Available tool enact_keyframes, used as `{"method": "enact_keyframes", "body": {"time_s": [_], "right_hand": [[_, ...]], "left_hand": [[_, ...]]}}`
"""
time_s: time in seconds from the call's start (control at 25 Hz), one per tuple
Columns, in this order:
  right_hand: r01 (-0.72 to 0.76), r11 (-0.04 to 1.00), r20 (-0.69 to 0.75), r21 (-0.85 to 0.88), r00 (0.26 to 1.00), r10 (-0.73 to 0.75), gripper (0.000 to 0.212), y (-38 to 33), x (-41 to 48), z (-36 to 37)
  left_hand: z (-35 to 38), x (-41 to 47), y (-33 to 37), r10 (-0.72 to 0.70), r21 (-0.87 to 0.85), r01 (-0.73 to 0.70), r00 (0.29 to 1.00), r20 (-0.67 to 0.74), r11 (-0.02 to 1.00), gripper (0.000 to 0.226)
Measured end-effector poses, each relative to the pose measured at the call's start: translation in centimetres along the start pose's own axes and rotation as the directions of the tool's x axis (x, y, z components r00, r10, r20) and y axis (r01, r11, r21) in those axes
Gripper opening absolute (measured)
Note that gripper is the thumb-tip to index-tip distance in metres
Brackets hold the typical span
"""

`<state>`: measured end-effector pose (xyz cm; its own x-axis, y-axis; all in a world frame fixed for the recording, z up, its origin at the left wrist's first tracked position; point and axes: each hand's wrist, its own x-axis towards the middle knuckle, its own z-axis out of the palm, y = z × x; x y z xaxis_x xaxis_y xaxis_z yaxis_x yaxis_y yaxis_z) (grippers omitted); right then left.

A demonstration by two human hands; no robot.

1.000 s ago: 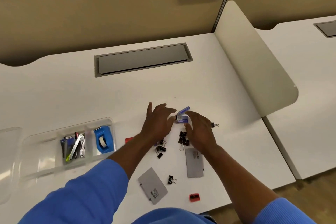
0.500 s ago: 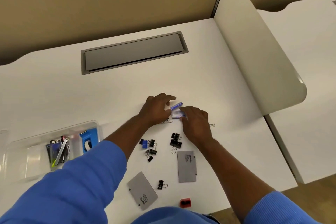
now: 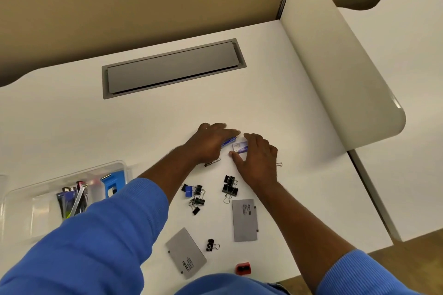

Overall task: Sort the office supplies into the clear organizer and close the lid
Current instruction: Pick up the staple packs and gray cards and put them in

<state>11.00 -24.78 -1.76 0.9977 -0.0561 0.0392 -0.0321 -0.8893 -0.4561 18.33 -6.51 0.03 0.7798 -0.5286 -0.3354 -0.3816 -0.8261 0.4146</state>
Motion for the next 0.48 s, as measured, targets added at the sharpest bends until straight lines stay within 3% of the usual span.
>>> {"method": "enact_keyframes", "body": {"time_s": [0.12,0.48], "right_hand": [[0.02,0.999,0.0,0.049,1.0,-0.02,0.055,-0.2,-0.1,0.0],[0.088,0.937,0.042,0.337,0.993,-0.108,0.058,-2.5,-2.2,-1.3]], "left_hand": [[-0.3,-0.3,-0.3,0.021,-0.016,-0.022,0.996,-0.082,1.0,0.058],[-0.9,-5.4,0.4,-0.079,-0.266,-0.003,0.952,-0.296,0.964,0.057]]}}
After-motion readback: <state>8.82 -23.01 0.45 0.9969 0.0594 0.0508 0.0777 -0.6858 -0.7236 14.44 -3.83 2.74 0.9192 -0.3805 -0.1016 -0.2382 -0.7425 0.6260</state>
